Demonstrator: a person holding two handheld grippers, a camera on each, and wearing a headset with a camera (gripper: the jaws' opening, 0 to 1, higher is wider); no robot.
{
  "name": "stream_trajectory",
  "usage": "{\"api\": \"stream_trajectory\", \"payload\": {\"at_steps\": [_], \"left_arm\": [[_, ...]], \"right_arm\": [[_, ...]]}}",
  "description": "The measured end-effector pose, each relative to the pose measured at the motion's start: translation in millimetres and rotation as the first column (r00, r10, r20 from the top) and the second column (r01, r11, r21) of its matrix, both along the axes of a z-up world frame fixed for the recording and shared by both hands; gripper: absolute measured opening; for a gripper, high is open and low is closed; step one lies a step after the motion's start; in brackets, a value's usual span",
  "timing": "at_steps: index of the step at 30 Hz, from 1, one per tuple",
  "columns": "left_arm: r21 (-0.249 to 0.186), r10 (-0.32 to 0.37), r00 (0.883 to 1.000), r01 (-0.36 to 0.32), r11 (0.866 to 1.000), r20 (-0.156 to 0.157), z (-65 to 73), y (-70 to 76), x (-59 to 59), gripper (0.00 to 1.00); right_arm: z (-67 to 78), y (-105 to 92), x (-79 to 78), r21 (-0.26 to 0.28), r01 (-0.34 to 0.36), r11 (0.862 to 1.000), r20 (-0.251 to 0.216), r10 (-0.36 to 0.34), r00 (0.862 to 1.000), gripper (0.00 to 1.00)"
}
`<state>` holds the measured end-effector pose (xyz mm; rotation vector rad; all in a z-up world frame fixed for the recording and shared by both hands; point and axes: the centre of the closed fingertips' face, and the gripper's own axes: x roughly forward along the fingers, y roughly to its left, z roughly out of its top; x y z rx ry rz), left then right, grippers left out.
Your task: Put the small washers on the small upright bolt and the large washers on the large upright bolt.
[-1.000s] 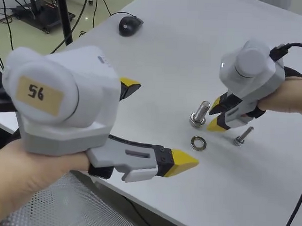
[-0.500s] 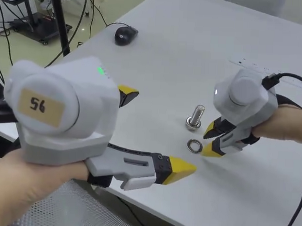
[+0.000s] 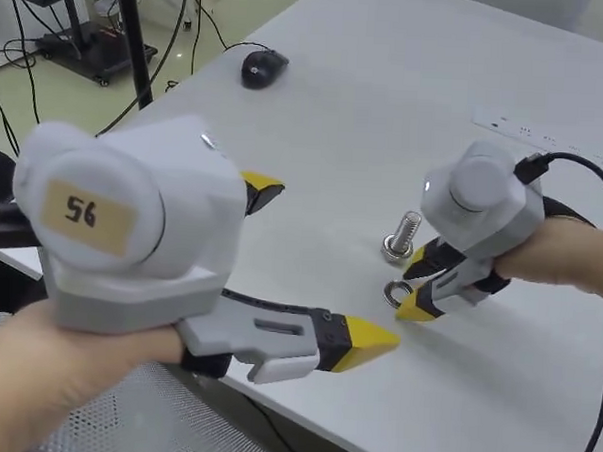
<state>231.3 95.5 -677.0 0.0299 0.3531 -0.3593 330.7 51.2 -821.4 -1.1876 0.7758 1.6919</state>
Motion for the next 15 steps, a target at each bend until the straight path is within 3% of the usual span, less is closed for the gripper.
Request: {"api": "stream_trajectory", "payload": {"at_steps": [7, 15], "left_arm": [[-0.005, 0.000, 1.000, 0.000, 1.000, -0.009, -3.2, -2.1, 2.1, 0.92], [-0.006, -0.012, 1.000, 0.012, 1.000, -0.009, -2.7, -6.1, 5.0, 0.92]], "right_arm": [[1.9, -1.2, -1.0, -0.012, -0.034, 0.999, 0.013, 0.034, 0.999, 0.25], [-0.2, 1.3, 1.5, -0.055, -0.014, 0.998, 0.027, 0.016, 1.000, 0.23]]}}
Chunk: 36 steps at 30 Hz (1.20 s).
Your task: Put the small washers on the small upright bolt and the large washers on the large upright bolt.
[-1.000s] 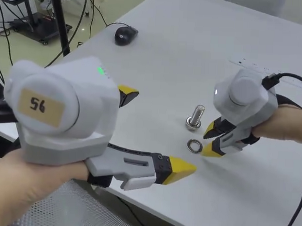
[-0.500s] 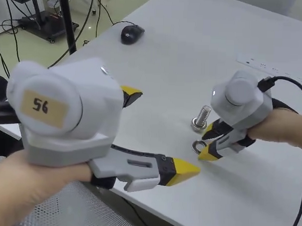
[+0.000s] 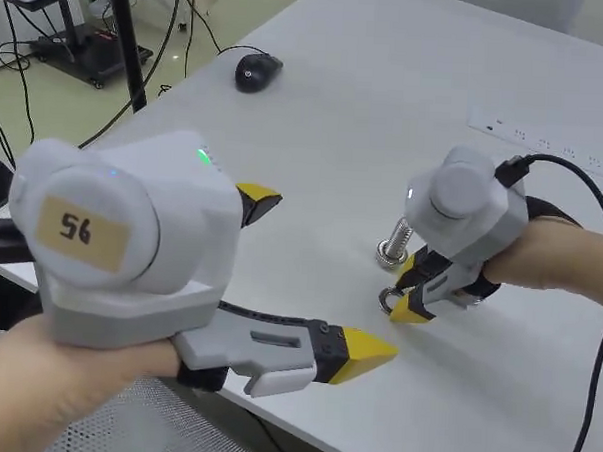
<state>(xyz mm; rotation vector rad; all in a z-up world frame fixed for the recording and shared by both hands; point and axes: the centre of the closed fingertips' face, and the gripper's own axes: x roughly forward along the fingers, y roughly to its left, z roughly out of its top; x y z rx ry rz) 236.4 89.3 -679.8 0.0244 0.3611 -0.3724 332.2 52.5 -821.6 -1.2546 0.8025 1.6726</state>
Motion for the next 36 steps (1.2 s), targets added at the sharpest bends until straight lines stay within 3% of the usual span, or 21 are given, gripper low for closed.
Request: {"api": "stream_trajectory", "payload": {"at_steps": [7, 13, 26, 32, 36], "left_arm": [[0.003, -0.009, 1.000, 0.009, 1.000, 0.000, 0.8, -1.0, 0.4, 0.91], [0.010, -0.015, 1.000, 0.015, 1.000, 0.000, 0.0, -1.8, -0.1, 0.91], [0.004, -0.026, 1.000, 0.026, 1.000, 0.008, 0.8, -6.2, -1.1, 0.91], [0.003, -0.023, 1.000, 0.023, 1.000, 0.008, 1.1, -5.0, -0.2, 0.91], [-0.002, -0.017, 1.000, 0.017, 1.000, 0.015, 3.3, -2.4, 1.8, 0.91]], "right_arm": [[0.3, 1.0, -0.3, 0.015, -0.004, 1.000, -0.018, 0.004, 1.000, 0.22], [17.9, 3.5, -2.8, 0.026, -0.034, 0.999, -0.005, 0.034, 0.999, 0.22], [69.7, 12.4, 30.7, 0.065, -0.026, 0.998, 0.070, 0.021, 0.997, 0.22], [77.9, 24.3, 40.7, 0.066, -0.029, 0.997, 0.109, 0.022, 0.994, 0.22], [76.5, 31.8, 42.9, 0.068, -0.035, 0.997, 0.102, 0.028, 0.994, 0.22]]}}
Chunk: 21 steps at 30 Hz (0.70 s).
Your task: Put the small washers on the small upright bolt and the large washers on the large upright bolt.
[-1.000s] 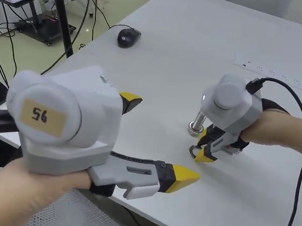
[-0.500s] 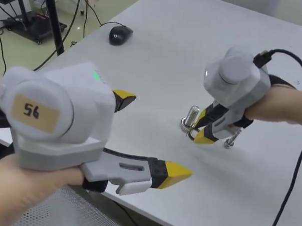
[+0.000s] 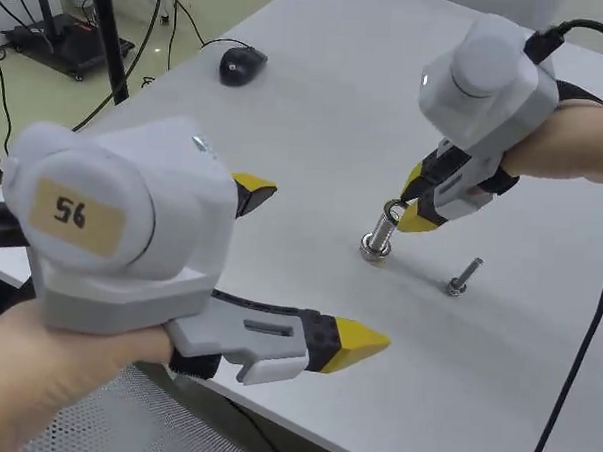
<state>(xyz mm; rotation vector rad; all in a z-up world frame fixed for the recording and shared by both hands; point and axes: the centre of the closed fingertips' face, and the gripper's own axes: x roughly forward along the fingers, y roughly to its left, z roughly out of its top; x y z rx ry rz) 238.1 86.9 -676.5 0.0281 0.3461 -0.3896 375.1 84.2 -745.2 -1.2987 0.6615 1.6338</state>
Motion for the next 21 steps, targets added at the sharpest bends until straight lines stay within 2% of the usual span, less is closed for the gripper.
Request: {"api": "stream_trajectory", "payload": {"at_steps": [12, 21], "left_arm": [[-0.015, 0.018, 1.000, -0.018, 1.000, 0.004, -1.4, 5.1, 5.8, 0.91], [-0.010, 0.018, 1.000, -0.018, 1.000, -0.009, -6.5, 7.1, 6.0, 0.90]], "right_arm": [[-14.6, 0.8, 4.3, -0.039, -0.014, 0.999, -0.001, 0.014, 1.000, 0.22], [-37.0, 0.8, 5.5, -0.062, -0.001, 0.998, -0.023, 0.000, 1.000, 0.22]]}}
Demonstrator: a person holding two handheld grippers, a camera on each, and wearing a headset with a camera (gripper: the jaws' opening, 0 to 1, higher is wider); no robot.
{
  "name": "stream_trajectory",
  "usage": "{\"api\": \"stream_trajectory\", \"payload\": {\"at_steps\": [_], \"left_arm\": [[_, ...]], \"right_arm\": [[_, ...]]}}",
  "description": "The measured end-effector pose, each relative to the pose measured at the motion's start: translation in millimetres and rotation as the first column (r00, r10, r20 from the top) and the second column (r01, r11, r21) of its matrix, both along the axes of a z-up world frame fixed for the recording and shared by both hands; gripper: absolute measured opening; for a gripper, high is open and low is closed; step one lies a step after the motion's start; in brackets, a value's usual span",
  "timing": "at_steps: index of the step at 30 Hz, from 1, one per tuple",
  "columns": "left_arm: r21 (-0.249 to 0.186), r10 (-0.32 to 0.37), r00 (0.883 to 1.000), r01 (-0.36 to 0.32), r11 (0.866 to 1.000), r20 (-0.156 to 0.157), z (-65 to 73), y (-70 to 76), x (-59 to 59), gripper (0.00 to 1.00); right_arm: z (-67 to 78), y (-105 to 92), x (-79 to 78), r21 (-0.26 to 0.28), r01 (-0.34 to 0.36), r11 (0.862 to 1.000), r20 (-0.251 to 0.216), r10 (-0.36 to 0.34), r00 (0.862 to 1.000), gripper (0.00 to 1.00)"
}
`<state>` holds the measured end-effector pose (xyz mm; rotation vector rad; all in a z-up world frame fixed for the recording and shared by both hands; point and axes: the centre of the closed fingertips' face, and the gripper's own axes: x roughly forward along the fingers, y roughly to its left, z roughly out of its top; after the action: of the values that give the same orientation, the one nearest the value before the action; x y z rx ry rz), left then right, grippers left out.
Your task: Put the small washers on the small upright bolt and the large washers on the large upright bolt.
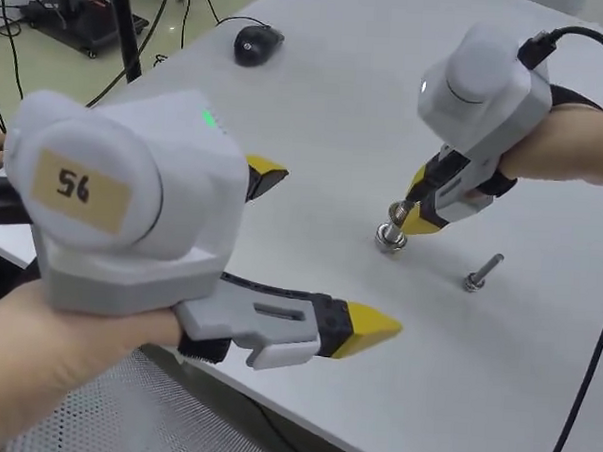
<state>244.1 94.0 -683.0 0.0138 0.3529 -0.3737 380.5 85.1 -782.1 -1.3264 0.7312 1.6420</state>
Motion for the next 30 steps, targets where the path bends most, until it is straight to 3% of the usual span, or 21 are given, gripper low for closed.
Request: {"api": "stream_trajectory", "payload": {"at_steps": [12, 18, 25, 28, 30], "left_arm": [[-0.021, 0.003, 1.000, -0.003, 1.000, 0.004, 2.7, 1.8, 0.8, 0.91], [-0.022, 0.004, 1.000, -0.004, 1.000, -0.001, 1.4, 1.2, 2.9, 0.91], [-0.021, -0.005, 1.000, 0.005, 1.000, -0.003, 0.5, 1.2, 2.1, 0.91], [-0.052, -0.022, 1.000, 0.023, 0.998, 0.013, 6.9, -2.8, 2.7, 0.91], [-0.051, -0.028, 0.999, 0.029, 0.998, 0.016, 9.6, -3.6, 3.3, 0.91]], "right_arm": [[-23.6, 2.0, 4.9, 0.001, 0.007, 1.000, -0.021, -0.007, 1.000, 0.23], [-26.9, 2.0, 4.7, 0.011, -0.013, 1.000, -0.024, 0.013, 1.000, 0.23], [-16.6, 0.1, 5.4, 0.075, 0.009, 0.997, -0.016, -0.008, 1.000, 0.25], [-6.8, -1.4, 2.9, 0.153, 0.037, 0.988, -0.017, -0.035, 0.999, 0.25], [1.0, -7.2, 0.0, 0.197, 0.062, 0.978, -0.015, -0.060, 0.998, 0.26]]}}
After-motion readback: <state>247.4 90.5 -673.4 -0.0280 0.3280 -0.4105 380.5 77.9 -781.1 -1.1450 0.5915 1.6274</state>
